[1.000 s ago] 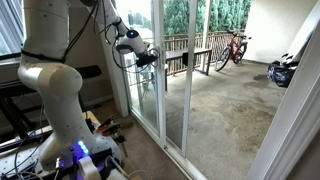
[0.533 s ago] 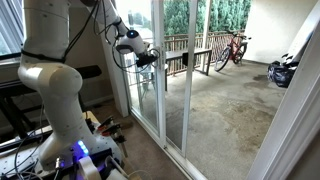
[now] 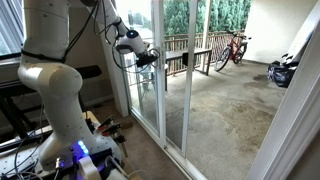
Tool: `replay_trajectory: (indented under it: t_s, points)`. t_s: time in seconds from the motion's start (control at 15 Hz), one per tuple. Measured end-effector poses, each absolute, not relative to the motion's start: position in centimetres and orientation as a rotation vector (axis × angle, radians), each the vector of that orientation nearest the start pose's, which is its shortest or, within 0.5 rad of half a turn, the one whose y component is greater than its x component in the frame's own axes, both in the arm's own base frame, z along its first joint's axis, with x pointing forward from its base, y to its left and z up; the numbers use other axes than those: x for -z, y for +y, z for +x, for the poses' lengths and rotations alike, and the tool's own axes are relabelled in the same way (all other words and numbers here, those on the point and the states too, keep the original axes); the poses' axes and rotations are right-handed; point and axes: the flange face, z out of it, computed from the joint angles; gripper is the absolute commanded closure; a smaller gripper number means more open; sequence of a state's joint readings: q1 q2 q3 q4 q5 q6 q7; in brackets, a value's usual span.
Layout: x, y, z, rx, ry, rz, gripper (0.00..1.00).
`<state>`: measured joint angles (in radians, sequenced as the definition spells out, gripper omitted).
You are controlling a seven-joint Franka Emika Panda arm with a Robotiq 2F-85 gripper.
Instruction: Slide the glass door to the left
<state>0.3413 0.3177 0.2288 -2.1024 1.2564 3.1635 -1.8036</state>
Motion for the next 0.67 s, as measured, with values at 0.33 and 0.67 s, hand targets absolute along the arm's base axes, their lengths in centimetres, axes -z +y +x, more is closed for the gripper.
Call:
replay_trajectory:
  t_s: [0.33,0.67]
  points:
    - [-31.9,23.4,53.6,1.188,-1.665,-2.435,0.0]
    - [-32.4,22.2,53.8,1.238,-1.733,-2.373,0.0]
